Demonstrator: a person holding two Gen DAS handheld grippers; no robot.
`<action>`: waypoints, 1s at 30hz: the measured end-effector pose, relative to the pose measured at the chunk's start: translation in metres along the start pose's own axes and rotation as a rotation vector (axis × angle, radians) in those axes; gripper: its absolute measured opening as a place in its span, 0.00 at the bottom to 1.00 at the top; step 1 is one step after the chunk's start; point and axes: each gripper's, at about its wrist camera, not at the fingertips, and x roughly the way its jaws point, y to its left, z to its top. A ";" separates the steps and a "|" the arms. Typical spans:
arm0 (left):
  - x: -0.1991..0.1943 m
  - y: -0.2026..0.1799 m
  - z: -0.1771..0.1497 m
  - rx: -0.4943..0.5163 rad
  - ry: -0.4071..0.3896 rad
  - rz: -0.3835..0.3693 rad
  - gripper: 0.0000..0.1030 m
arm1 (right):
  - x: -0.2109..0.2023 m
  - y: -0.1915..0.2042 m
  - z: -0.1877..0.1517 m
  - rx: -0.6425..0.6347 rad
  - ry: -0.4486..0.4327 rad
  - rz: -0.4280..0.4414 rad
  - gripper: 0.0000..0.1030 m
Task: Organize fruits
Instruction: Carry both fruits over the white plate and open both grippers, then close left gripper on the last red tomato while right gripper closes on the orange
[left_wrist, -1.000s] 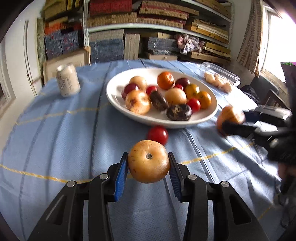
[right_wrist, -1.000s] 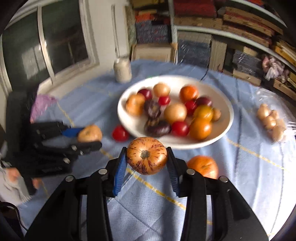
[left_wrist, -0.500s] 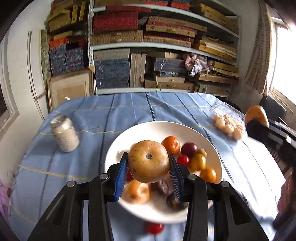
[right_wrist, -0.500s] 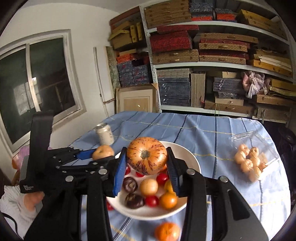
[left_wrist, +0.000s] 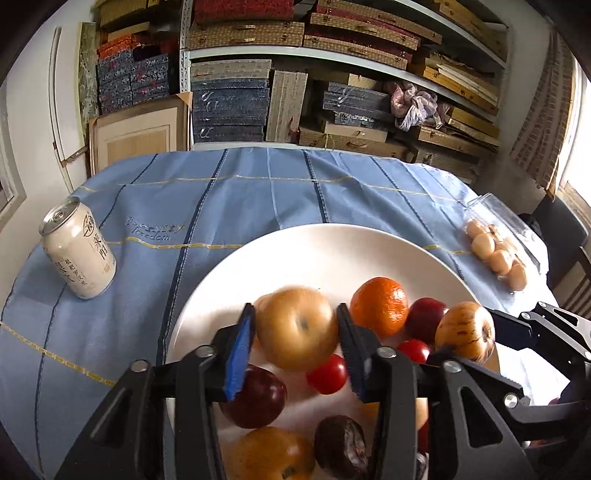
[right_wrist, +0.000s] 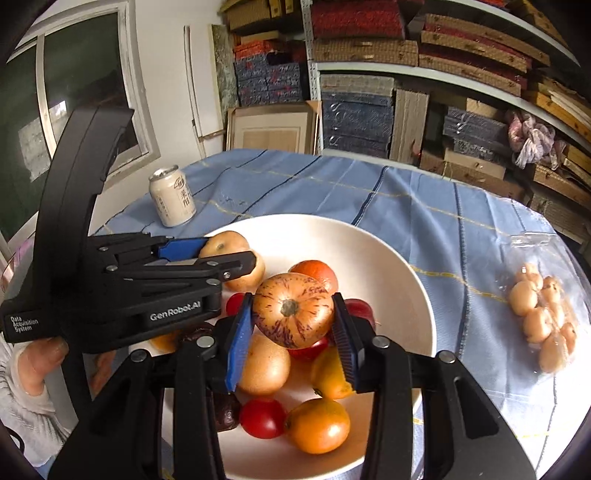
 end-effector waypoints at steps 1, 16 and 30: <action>0.000 0.000 0.000 0.005 -0.003 -0.004 0.50 | 0.003 0.001 -0.001 -0.004 0.000 -0.004 0.40; -0.075 0.005 -0.025 0.047 -0.095 0.064 0.63 | -0.095 0.018 -0.001 0.070 -0.226 0.092 0.78; -0.152 -0.023 -0.137 0.156 -0.126 0.113 0.76 | -0.186 0.035 -0.109 0.179 -0.267 0.109 0.89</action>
